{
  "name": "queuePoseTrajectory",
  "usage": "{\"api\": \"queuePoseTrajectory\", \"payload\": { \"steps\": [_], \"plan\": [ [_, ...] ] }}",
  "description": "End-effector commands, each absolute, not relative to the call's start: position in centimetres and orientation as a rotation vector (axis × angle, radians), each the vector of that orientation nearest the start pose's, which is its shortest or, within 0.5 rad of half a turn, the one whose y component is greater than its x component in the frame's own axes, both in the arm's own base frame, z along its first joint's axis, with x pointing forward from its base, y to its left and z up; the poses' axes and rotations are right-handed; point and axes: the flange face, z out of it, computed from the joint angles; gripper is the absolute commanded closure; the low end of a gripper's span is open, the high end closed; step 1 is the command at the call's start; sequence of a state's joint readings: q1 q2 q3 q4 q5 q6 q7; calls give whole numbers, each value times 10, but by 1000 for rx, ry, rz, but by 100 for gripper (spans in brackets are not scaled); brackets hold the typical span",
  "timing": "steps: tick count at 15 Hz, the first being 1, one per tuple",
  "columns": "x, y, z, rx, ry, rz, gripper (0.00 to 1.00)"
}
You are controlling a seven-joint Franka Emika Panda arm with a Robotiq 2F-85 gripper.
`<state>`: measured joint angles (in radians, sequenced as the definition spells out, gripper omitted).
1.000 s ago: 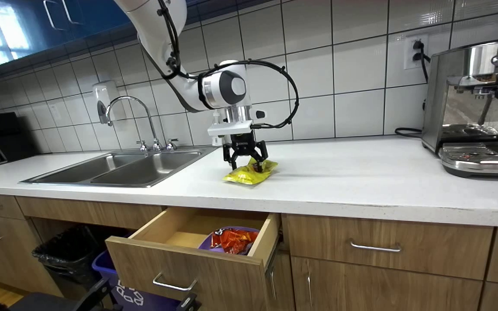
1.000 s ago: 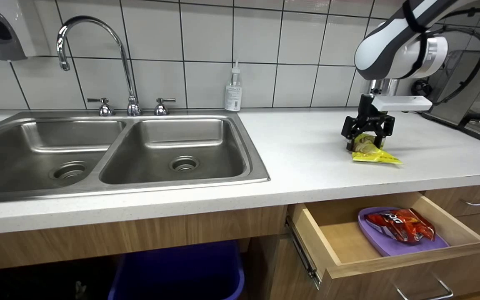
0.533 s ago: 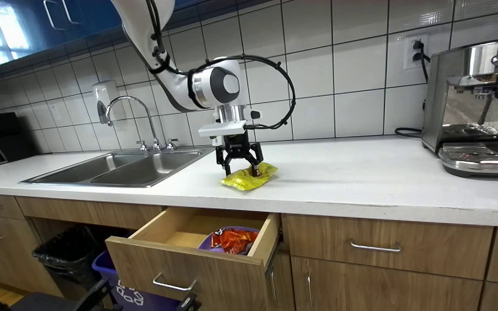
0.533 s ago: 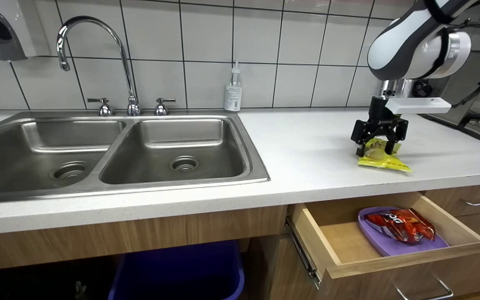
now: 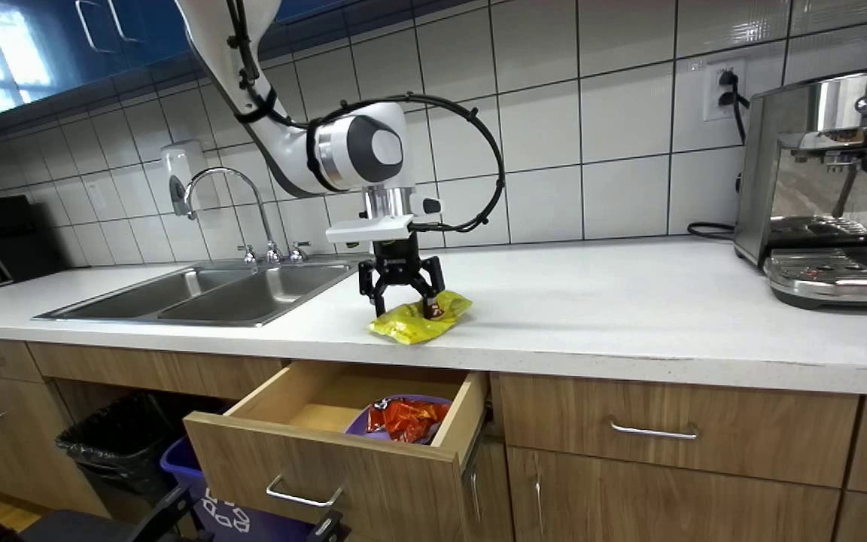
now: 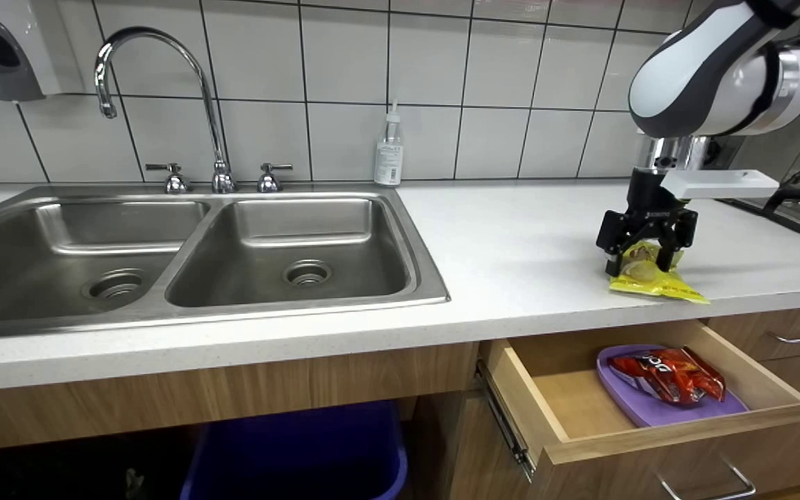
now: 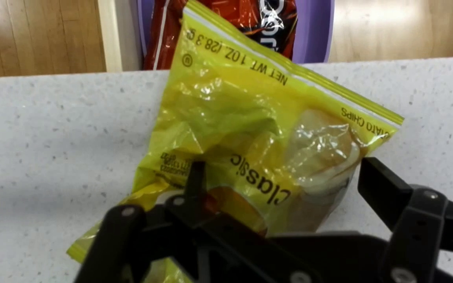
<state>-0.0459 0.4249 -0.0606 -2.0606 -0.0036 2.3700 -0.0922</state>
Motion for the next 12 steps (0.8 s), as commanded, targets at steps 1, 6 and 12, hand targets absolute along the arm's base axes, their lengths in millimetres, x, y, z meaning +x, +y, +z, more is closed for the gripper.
{"api": "queuePoseTrajectory", "payload": {
  "steps": [1, 6, 12],
  "plan": [
    [555, -53, 225, -3156, -41, 182, 0],
    [535, -40, 222, -3142, -81, 207, 0],
    [517, -16, 219, -3137, -123, 224, 0]
  ]
}}
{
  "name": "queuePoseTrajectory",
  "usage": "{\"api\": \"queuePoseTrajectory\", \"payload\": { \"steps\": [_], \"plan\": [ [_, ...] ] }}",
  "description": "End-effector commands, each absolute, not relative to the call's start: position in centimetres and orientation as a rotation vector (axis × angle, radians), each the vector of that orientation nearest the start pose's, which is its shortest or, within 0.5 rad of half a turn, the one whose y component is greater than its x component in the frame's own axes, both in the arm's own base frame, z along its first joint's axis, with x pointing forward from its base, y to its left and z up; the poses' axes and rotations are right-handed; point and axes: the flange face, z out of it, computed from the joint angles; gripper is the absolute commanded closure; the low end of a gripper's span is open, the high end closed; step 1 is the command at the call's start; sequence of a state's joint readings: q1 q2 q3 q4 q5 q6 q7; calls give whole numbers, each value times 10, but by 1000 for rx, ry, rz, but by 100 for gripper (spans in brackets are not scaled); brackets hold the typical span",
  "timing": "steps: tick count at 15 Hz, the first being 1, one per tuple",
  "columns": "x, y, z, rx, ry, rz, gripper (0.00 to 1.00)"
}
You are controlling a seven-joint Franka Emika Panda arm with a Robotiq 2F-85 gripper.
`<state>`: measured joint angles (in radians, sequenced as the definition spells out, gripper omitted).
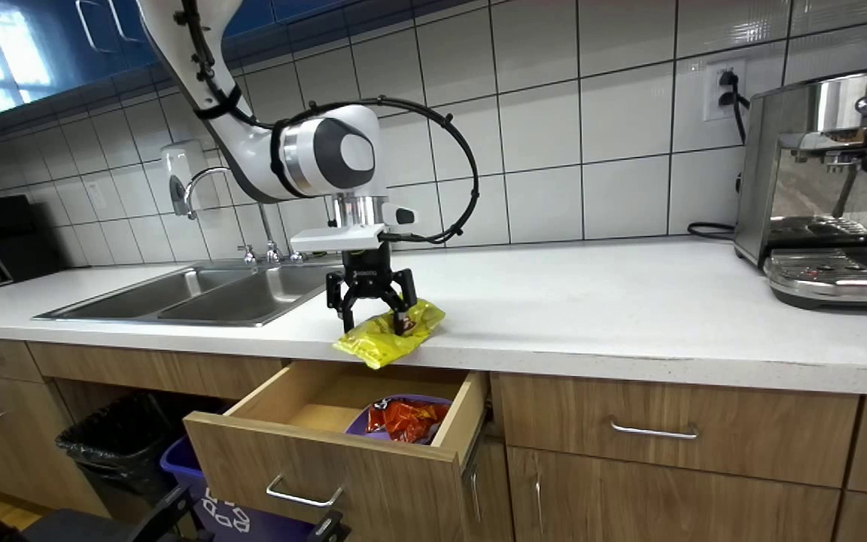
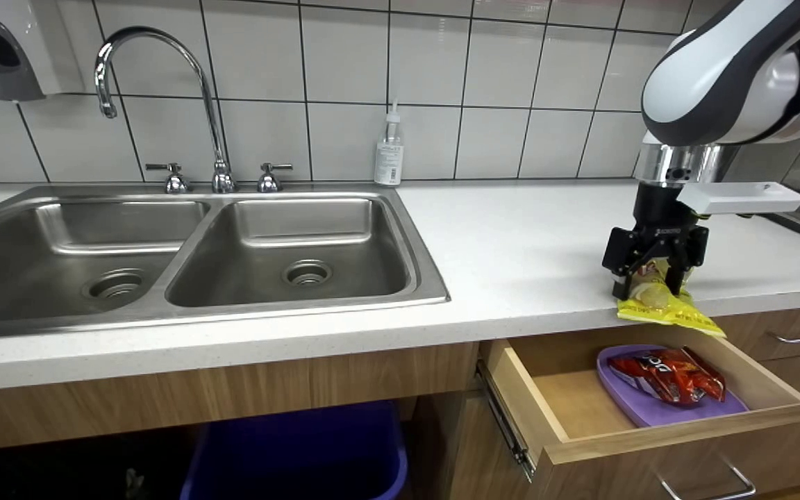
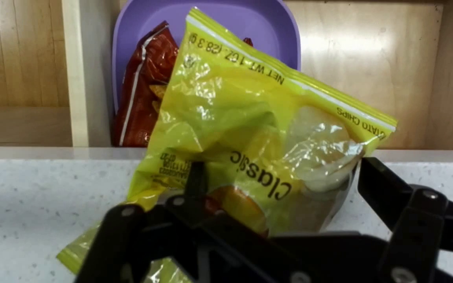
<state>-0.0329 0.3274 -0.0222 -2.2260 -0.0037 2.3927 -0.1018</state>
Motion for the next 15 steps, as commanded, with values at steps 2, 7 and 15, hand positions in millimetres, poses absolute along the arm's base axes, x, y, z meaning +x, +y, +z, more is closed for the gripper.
{"api": "queuePoseTrajectory", "payload": {
  "steps": [2, 7, 15],
  "plan": [
    [513, -4, 218, -3139, -134, 221, 0],
    [504, 28, 212, -3145, -188, 218, 0],
    [469, 74, 199, -3156, -211, 231, 0]
  ]
}}
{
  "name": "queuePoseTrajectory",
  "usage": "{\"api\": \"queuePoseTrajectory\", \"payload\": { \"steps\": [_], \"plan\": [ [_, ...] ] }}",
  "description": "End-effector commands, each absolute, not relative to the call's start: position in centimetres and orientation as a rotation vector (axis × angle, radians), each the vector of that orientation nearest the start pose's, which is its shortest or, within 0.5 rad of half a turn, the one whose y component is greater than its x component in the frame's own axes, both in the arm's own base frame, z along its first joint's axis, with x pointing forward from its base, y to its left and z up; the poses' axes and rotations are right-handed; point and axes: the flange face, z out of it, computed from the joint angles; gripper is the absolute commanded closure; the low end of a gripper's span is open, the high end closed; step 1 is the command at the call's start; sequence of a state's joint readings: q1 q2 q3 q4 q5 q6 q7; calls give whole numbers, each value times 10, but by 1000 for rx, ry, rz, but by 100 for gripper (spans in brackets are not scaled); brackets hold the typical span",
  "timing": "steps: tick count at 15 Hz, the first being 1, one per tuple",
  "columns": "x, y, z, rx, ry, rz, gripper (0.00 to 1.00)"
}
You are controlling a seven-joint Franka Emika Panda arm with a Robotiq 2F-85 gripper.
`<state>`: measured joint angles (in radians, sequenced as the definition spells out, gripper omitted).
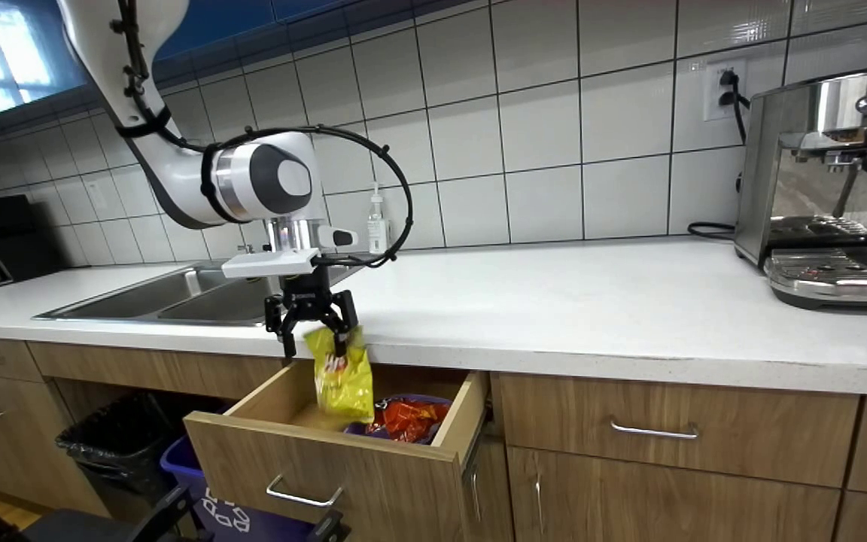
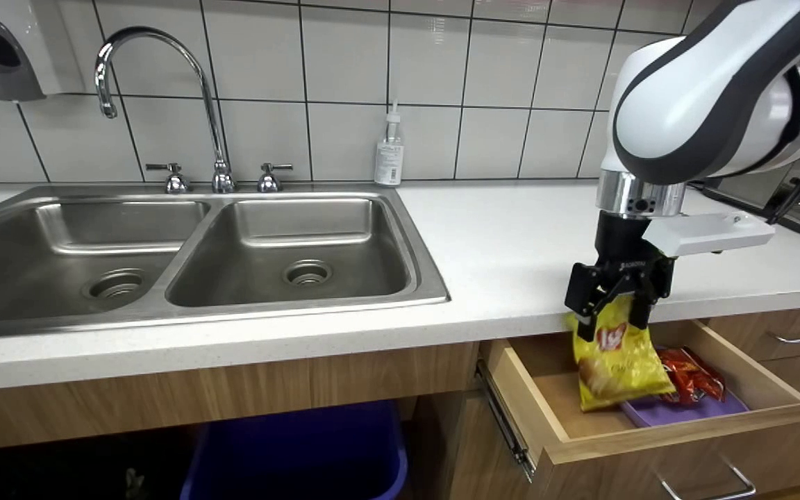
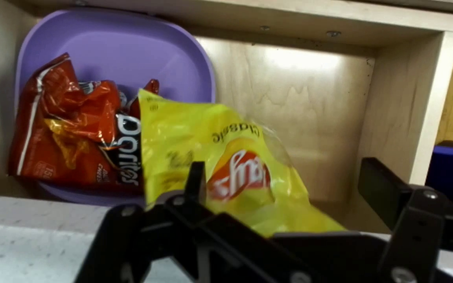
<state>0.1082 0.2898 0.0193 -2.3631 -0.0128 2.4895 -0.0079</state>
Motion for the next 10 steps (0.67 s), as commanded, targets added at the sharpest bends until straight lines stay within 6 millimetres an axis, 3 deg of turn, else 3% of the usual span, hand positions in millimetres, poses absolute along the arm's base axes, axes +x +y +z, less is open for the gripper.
{"api": "queuePoseTrajectory", "payload": {
  "steps": [1, 5, 10],
  "plan": [
    [463, 78, 199, -3156, -206, 229, 0],
    [451, 81, 209, -3148, -165, 185, 0],
    [440, 65, 231, -3155, -186, 150, 0]
  ]
}}
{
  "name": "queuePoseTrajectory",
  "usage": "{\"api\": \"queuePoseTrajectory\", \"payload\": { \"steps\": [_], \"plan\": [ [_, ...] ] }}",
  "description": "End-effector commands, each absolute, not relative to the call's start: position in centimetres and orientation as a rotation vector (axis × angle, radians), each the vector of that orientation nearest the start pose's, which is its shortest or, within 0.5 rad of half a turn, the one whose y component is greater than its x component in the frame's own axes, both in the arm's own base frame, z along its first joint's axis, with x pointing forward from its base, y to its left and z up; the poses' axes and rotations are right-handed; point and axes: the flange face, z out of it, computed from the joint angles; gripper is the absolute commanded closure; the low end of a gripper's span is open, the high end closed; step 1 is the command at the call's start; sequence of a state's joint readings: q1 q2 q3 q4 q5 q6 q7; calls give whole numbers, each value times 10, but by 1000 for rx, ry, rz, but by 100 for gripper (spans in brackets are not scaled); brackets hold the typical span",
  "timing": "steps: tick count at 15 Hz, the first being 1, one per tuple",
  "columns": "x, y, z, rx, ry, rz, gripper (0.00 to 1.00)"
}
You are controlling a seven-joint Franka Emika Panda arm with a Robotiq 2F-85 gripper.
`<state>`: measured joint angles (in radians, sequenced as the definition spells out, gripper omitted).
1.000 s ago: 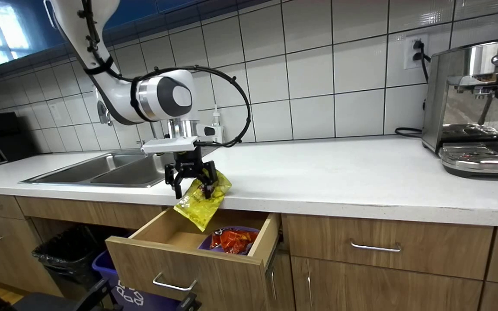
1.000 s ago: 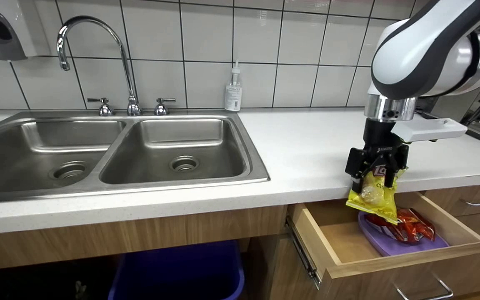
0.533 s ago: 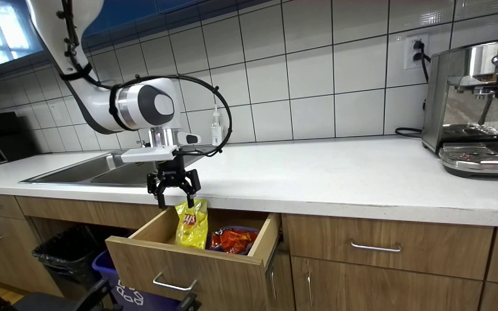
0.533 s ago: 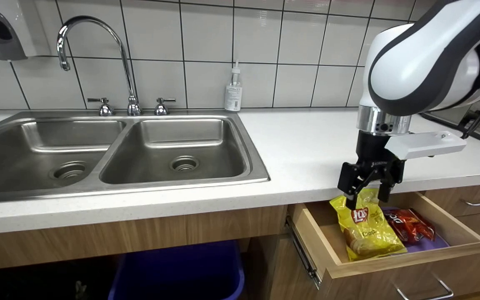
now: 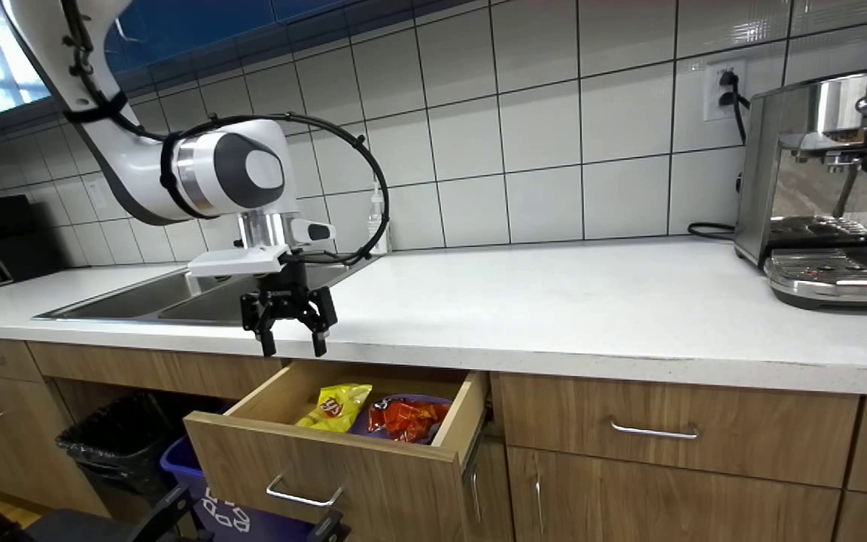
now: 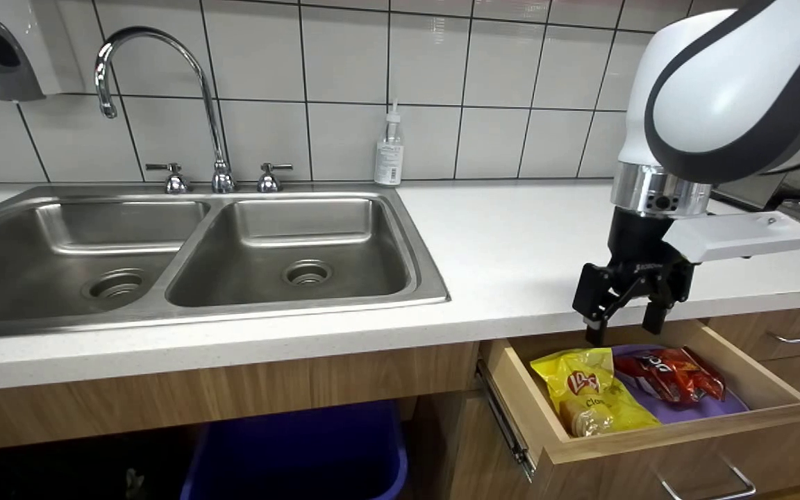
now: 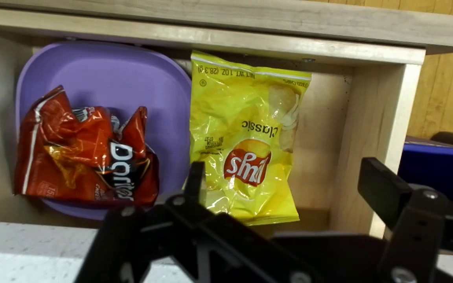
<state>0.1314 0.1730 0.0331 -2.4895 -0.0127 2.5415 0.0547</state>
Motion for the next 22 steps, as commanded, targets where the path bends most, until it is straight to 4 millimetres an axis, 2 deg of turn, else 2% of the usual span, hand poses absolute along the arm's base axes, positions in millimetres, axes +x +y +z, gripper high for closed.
{"api": "queuePoseTrajectory", "payload": {
  "steps": [1, 8, 22],
  "plan": [
    [438, 61, 235, -3156, -186, 145, 0],
    [421, 37, 248, -3150, -147, 177, 0],
    [375, 8, 236, -3091, -143, 529, 0]
  ]
}}
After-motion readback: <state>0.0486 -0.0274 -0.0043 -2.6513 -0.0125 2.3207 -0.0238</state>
